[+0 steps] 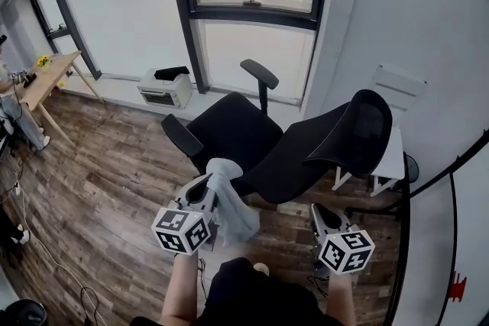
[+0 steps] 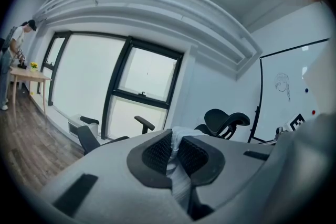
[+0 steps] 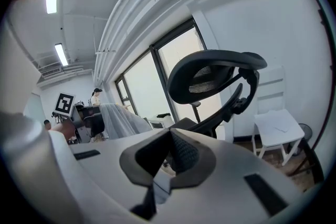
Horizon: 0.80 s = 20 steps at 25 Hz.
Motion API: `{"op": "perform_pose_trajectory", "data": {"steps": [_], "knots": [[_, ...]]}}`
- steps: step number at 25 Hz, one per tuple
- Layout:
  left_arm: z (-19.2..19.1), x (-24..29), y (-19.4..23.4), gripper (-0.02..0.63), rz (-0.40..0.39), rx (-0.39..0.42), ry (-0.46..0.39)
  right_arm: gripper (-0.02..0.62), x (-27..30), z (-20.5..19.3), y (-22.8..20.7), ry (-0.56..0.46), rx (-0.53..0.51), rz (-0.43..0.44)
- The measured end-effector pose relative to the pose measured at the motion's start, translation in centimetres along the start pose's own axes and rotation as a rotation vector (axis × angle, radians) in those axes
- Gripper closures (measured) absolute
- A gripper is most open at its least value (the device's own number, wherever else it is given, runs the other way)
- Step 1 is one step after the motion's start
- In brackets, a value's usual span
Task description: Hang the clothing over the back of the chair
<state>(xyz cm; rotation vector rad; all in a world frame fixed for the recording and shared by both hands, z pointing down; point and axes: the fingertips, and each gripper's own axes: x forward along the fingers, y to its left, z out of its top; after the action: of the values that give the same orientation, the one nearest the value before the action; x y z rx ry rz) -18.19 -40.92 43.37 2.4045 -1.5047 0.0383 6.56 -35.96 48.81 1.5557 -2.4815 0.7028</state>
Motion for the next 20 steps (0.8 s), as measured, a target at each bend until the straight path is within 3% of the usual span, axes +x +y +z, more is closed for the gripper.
{"op": "perform_pose_trajectory", "data": {"steps": [11, 20], "knots": [[2.3, 4.7, 0.5, 0.598, -0.078, 0.030, 0.003, 0.594, 0.4, -0.1, -0.7, -0.007, 0.045, -0.071], [6.3, 9.5, 0.7, 0.598, -0.165, 0.070, -0.010, 0.595, 1.0, 2.3, -1.3, -0.040, 0.075, -0.159]]}}
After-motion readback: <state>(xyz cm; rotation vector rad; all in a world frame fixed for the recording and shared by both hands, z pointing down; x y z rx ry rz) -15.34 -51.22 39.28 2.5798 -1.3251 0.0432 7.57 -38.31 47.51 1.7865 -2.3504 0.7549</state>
